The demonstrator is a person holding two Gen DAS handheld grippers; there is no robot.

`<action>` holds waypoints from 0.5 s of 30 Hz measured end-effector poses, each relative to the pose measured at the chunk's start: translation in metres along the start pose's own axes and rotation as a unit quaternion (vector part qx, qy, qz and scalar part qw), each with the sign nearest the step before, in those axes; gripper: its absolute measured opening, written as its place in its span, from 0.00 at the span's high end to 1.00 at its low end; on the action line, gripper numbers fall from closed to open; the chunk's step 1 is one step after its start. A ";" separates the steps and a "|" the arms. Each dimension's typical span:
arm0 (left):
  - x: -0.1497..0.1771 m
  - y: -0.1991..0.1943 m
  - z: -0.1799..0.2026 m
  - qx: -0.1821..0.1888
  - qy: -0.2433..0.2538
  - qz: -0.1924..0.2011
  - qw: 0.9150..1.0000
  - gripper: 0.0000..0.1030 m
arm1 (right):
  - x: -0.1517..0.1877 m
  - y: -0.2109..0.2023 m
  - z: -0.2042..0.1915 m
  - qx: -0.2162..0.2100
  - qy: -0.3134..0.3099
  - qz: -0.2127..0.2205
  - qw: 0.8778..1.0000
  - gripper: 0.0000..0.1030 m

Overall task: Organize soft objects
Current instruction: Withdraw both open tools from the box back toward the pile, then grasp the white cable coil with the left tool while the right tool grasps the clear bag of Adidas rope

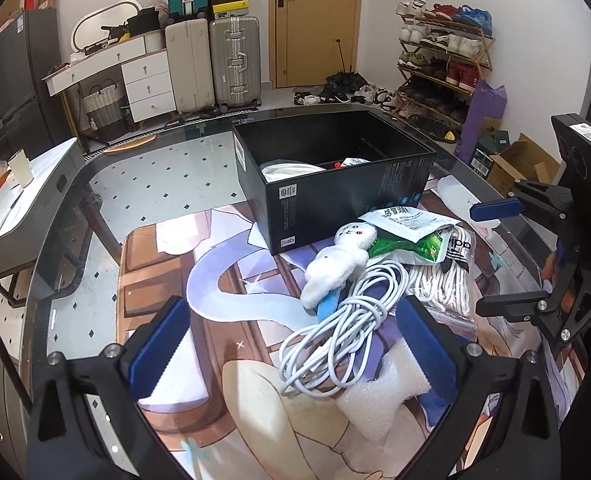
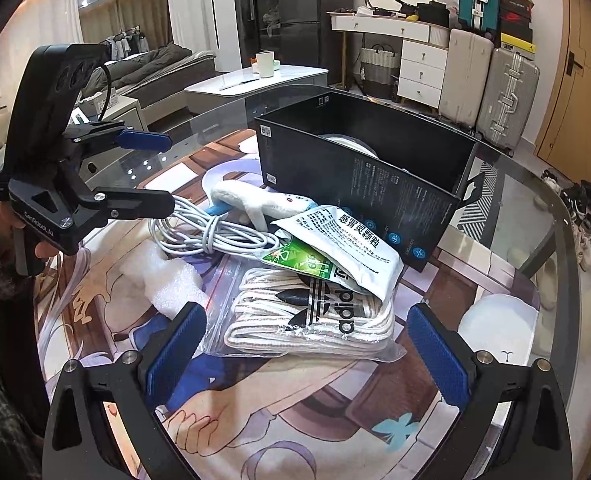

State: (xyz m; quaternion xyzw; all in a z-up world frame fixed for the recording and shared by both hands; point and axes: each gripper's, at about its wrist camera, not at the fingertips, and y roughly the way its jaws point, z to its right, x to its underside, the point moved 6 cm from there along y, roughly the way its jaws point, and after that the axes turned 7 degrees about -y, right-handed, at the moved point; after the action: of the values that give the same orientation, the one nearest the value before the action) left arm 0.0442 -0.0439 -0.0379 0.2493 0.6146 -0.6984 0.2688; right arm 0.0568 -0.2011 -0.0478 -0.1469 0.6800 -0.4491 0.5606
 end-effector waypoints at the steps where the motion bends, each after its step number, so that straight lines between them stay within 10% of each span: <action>1: 0.001 0.000 0.001 0.002 0.003 0.000 1.000 0.00 | 0.001 0.001 0.000 -0.004 0.002 -0.001 1.000 0.01; 15: 0.012 0.011 0.008 0.014 0.033 -0.016 0.999 0.00 | 0.005 0.024 0.004 0.003 0.007 -0.029 1.000 0.01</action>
State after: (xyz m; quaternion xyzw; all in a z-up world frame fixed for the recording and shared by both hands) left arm 0.0431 -0.0540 -0.0531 0.2662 0.6173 -0.7025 0.2337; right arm 0.0664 -0.1933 -0.0690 -0.1621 0.6780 -0.4681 0.5431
